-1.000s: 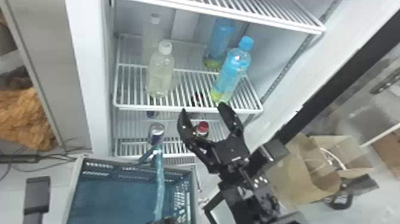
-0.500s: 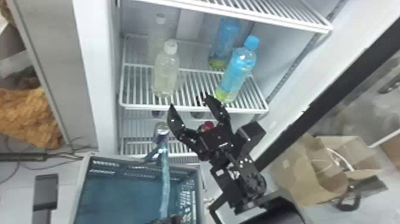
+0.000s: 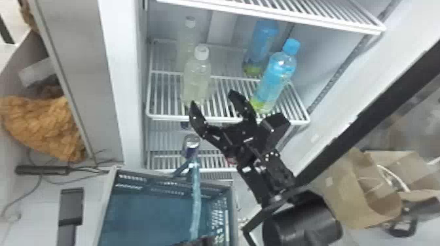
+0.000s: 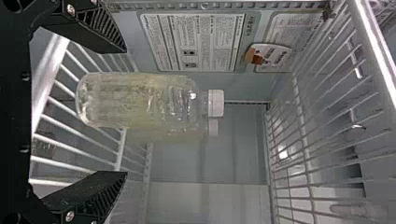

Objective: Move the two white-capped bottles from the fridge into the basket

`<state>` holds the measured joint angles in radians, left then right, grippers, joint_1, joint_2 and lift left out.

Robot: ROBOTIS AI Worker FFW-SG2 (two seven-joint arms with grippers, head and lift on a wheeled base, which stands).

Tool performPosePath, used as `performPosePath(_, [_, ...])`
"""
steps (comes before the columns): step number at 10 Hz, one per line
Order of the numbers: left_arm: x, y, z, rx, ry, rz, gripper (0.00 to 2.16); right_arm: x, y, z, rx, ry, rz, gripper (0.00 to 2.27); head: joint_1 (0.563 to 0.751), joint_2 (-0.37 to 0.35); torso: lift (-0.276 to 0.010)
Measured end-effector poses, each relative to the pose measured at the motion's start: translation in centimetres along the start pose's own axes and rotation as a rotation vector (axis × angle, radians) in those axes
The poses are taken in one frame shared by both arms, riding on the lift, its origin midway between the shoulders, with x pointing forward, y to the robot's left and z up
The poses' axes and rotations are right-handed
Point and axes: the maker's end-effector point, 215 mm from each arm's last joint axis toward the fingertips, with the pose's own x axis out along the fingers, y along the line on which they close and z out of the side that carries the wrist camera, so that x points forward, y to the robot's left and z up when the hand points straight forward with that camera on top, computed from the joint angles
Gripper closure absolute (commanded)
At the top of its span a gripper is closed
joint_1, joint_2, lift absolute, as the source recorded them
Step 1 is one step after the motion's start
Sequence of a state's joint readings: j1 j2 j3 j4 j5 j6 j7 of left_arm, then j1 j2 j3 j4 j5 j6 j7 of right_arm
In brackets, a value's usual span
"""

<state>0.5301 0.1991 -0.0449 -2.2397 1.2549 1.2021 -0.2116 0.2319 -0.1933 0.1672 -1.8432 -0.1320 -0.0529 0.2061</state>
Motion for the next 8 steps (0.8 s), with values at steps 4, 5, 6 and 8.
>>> performPosePath(4, [-0.3,0.3,0.4,-0.003,-0.016,0.008,1.19,3.8,0.3,0.4,-0.016,-0.01,0.046,0.11,0.695,-0.211,0.0])
performPosePath(5, [-0.4,0.4,0.6,-0.004,-0.021,0.011,1.19,4.4,0.3,0.3,-0.017,-0.007,0.051,0.11,0.695,-0.201,0.0])
performPosePath(6, [-0.5,0.5,0.6,-0.005,-0.023,0.012,1.19,5.0,0.3,0.4,-0.021,-0.009,0.056,0.12,0.695,-0.194,0.0])
performPosePath(8, [-0.6,0.6,0.8,-0.004,-0.028,0.016,1.19,6.0,0.3,1.0,-0.026,-0.019,0.064,0.5,0.695,-0.185,0.0])
